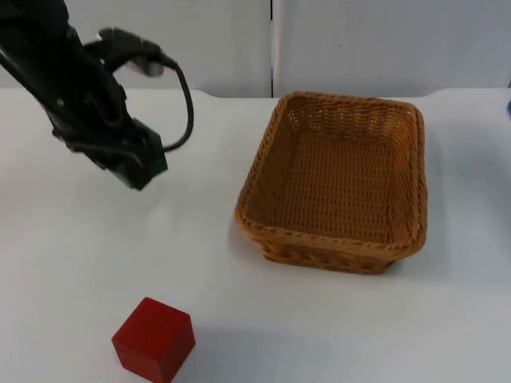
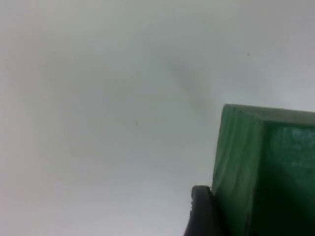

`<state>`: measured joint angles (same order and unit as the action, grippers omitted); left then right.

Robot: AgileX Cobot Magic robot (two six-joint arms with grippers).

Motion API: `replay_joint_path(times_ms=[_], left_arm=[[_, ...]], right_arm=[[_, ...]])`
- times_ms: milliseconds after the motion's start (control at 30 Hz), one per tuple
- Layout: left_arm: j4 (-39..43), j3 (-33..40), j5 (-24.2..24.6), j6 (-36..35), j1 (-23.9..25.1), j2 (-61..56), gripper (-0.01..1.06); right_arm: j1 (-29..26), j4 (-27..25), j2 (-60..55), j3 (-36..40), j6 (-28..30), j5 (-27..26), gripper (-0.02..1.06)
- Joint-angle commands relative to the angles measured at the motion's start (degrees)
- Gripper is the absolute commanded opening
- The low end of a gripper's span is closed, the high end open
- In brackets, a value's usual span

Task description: Pick up one cube with each hand and place exactly two cubes into the same basket, leaving the remaining cube outside.

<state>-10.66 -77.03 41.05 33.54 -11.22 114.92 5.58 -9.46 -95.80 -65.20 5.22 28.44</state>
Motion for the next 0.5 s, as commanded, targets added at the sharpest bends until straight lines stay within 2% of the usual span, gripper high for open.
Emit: replay_joint_path(times_ms=[0,267,467], left_arm=[[0.5,0.13,0.68,-1.31,-0.09,-2.43,0.0],[1.15,0.13,2.11,-3.49,-0.09,-12.52,0.0],[1.04,0.13,2.46,-5.6,-0.09,-20.68,0.0]], right_arm=[[-0.17,0.35,4.37,0.12,0.57,0.71,0.0],[-0.17,0.35,20.11,0.12,0.57,1.79,0.0],[-0.17,0.35,27.56,0.12,0.57,3.93,0.0]])
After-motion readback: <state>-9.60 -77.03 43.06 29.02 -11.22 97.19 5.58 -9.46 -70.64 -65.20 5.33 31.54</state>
